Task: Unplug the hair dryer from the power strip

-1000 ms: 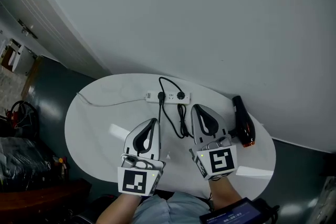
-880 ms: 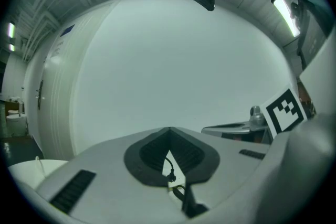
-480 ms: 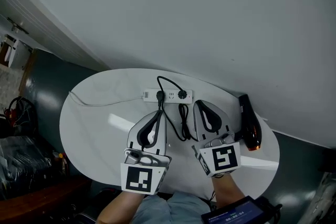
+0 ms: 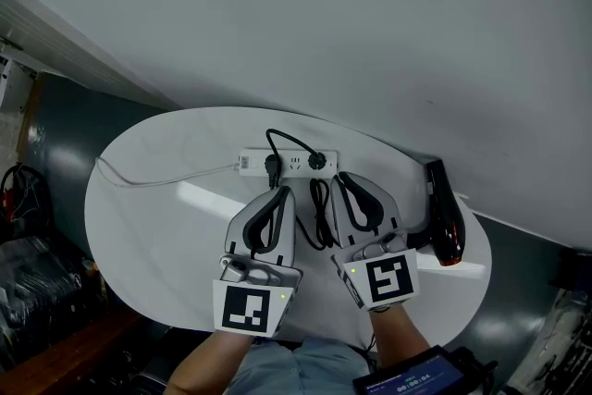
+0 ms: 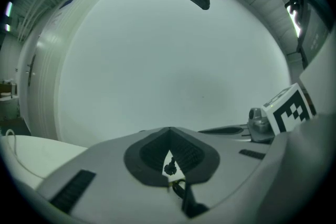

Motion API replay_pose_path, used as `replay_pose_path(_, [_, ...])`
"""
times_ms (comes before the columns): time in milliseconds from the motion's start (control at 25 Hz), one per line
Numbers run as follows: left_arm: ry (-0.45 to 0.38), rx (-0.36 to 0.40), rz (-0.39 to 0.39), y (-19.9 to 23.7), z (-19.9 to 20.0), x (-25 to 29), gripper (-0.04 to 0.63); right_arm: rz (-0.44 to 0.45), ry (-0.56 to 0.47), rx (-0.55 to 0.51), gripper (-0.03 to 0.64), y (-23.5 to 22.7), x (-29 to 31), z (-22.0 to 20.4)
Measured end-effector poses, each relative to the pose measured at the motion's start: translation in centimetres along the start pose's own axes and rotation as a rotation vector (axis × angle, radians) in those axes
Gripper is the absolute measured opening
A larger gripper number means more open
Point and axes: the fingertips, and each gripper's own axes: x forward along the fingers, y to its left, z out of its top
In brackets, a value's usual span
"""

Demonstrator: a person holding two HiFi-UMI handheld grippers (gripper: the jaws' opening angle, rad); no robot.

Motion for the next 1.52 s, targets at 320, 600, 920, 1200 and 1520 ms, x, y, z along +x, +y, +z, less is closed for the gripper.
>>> replay_pose_path(320, [0.063, -0.051, 0.013, 1.1, -3.4, 1.6, -0.002, 0.049, 0.092, 0.021, 0.089, 0.4, 2.5, -3.7])
replay_pose_path(600, [0.111, -0.094, 0.027, 1.8, -5.6, 2.4, -0.002, 0.002, 0.020, 0.013, 0.109, 0.1, 5.1, -3.7])
replay_pose_path(920, [0.148, -0.125, 0.011, 2.0, -7.0, 3.0, -0.002, -0.030, 0.130, 0.004, 0.109, -0.5, 6.3, -6.6])
replay_pose_path(1200, [0.159, -0.133, 0.006, 2.3, -7.2, 3.3, -0.002, -0.066, 0.090, 0.006, 0.064, -1.0, 7.5, -5.5])
replay_pose_path(1520, [0.138, -0.121, 0.001, 1.7, -6.1, 3.2, -0.002, -0.064, 0.043, 0.002, 0.058, -0.2, 6.9, -3.6])
